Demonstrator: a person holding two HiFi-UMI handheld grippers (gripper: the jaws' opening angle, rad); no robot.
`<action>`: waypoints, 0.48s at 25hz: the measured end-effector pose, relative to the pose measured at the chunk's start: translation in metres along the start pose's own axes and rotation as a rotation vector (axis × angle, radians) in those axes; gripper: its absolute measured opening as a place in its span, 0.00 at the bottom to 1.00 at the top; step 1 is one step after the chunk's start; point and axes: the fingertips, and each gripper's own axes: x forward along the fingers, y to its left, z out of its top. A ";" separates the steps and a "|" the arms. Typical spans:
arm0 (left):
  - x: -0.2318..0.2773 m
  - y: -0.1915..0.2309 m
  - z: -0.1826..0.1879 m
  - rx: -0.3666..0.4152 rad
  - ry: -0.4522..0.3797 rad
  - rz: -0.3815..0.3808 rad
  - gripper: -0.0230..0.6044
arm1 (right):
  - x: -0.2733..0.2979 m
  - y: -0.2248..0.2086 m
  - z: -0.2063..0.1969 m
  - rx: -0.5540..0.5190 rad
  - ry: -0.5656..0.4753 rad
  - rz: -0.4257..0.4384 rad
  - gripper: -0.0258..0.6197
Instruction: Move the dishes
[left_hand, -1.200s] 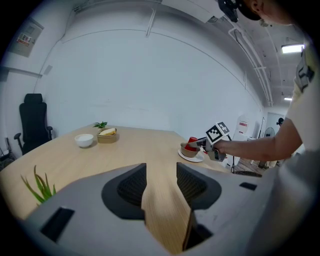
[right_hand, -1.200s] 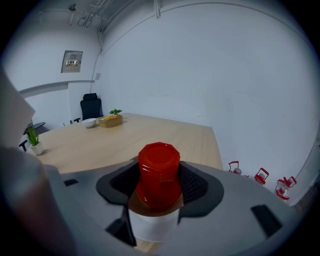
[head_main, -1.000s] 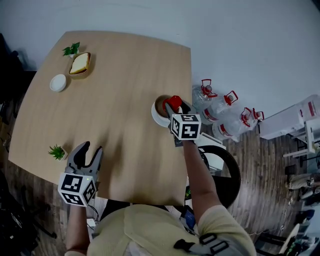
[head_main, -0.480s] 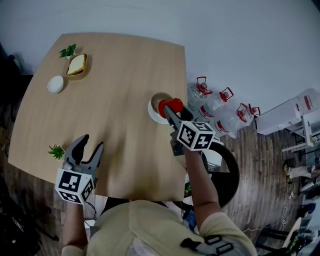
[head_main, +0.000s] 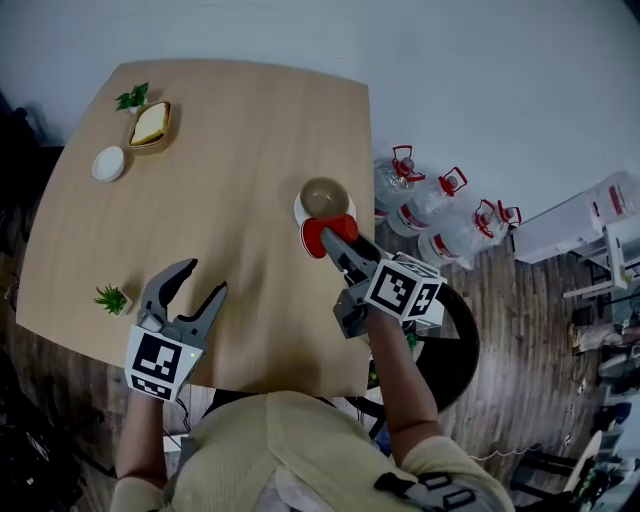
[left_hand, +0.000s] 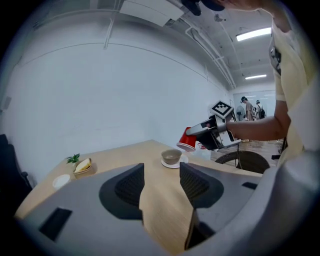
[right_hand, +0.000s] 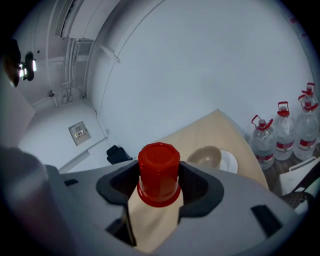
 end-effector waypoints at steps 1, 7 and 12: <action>0.002 -0.003 0.003 0.024 0.006 -0.007 0.38 | 0.000 0.003 -0.002 0.019 0.004 0.014 0.44; 0.010 -0.011 0.000 0.248 0.074 -0.002 0.38 | 0.003 0.014 -0.017 0.099 0.034 0.074 0.44; 0.015 -0.013 -0.001 0.347 0.110 -0.005 0.38 | 0.005 0.034 -0.027 0.201 0.062 0.151 0.44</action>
